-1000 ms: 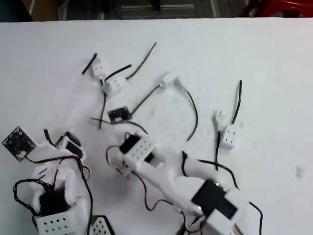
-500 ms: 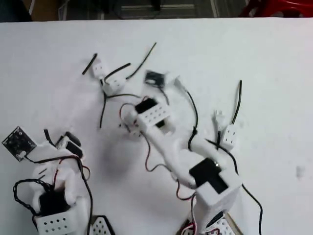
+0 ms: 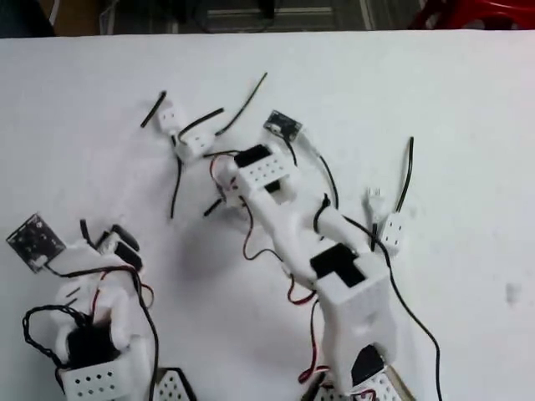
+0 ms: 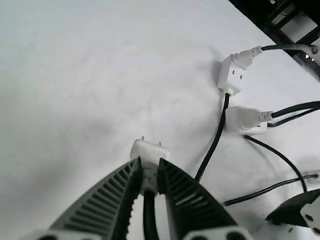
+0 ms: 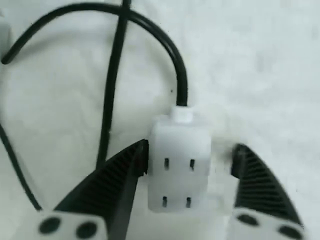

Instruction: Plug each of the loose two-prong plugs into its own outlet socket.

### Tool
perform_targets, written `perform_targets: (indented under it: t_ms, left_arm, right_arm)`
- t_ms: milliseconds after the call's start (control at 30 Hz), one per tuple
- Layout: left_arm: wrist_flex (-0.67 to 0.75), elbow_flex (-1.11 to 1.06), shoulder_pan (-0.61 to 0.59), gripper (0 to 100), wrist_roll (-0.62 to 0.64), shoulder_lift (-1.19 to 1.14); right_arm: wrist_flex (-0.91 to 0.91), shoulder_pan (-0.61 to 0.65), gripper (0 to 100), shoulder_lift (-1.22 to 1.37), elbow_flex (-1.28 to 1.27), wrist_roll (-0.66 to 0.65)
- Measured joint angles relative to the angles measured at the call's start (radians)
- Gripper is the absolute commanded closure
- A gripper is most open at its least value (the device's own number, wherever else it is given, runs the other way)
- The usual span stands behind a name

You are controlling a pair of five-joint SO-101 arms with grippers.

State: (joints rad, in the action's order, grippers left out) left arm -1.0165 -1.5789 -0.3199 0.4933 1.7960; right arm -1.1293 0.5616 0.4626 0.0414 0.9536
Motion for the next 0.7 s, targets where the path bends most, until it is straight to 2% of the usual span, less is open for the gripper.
perform_targets:
  t_ms: [167,333,500,700]
  left_arm:
    - [0.0,0.025,-0.003,98,-0.183,0.0]
    - [-0.014,0.072,-0.011,98,-0.305,0.0]
    - [-0.015,0.104,0.061,98,-0.408,0.0]
    - [-0.015,0.186,0.18,98,-0.433,0.0]
  right_arm:
    - [-0.181,-0.014,59.4,0.002,0.118,0.0]
    - [-0.364,-0.1,59.4,-0.066,0.265,-0.006]
    - [-0.463,-0.213,59.4,-0.193,0.373,-0.175]
    - [-0.545,-0.448,59.4,-0.302,0.391,-0.322]
